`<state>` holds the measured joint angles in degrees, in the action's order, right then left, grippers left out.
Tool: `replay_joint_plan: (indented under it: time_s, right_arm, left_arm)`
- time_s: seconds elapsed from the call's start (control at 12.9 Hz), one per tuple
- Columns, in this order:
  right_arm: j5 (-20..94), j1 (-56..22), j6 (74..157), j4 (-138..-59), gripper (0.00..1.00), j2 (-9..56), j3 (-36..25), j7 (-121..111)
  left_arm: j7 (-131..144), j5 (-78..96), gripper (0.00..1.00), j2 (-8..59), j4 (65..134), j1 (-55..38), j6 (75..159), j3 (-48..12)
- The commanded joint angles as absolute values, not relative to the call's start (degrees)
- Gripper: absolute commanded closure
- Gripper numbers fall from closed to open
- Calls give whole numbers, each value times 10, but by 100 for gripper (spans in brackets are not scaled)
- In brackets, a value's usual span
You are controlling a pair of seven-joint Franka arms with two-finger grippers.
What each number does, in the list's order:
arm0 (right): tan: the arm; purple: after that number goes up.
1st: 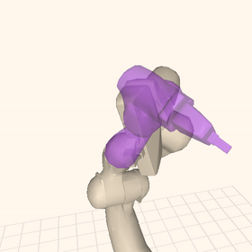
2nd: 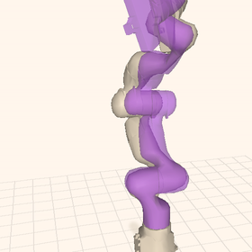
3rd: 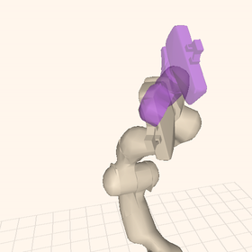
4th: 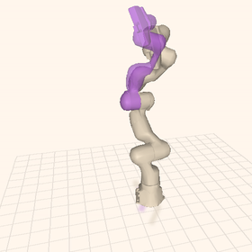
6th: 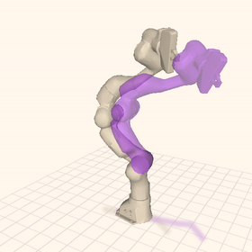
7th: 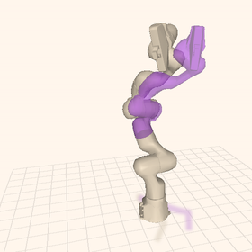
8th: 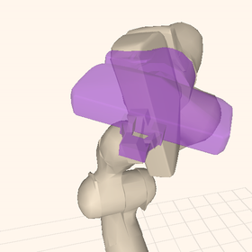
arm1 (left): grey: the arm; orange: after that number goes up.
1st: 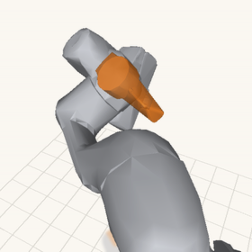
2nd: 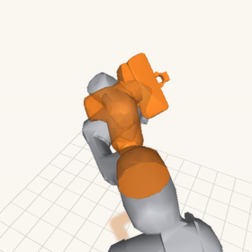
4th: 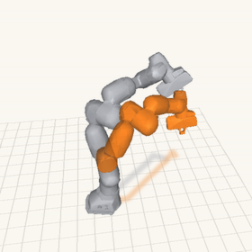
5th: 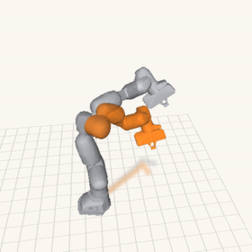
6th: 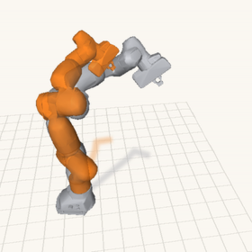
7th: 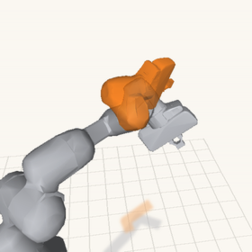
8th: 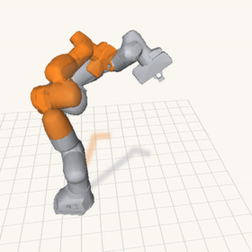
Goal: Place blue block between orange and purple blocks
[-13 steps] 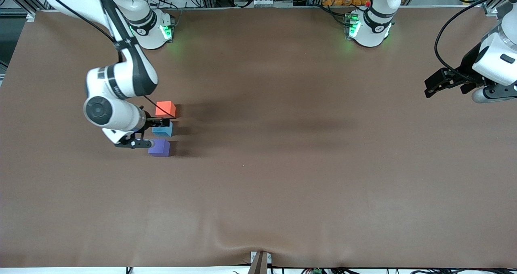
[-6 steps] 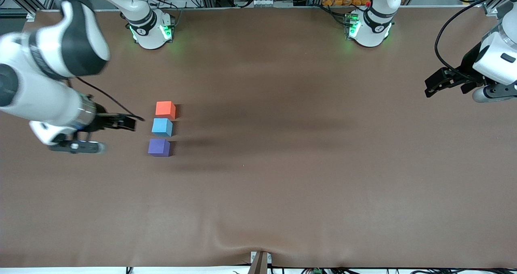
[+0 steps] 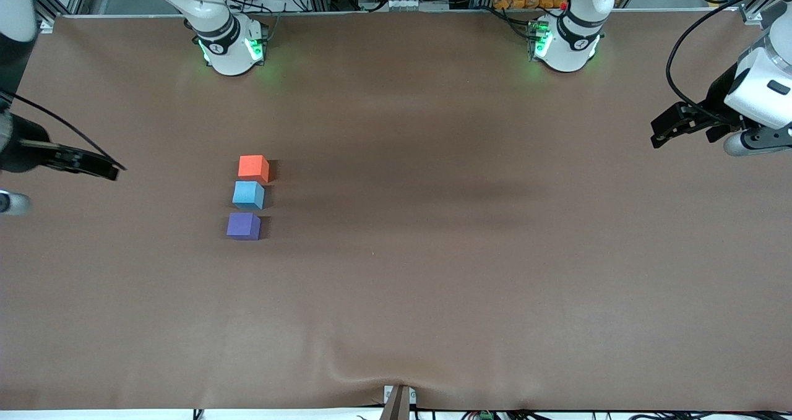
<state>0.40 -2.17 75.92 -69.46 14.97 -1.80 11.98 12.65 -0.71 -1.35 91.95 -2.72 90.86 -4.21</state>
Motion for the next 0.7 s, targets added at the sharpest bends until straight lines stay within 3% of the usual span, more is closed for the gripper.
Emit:
replay_joint_plan:
  time_s: [0.0,0.15,0.39,0.62]
  right_arm:
    - [-20,-27,718,-686,0,102,-5,117]
    - [-13,-22,732,-744,0,58,-6,115]
    - [-13,-20,730,-769,0,26,-8,69]
    - [-11,-20,810,-872,0,-41,-9,38]
  left_arm:
    - [121,-4,0,-36,926,-27,880,-45]
    - [72,-5,0,-40,925,-24,874,-45]
    - [29,-9,0,-47,922,-23,874,-39]
    - [24,-9,0,-48,919,-23,864,-39]
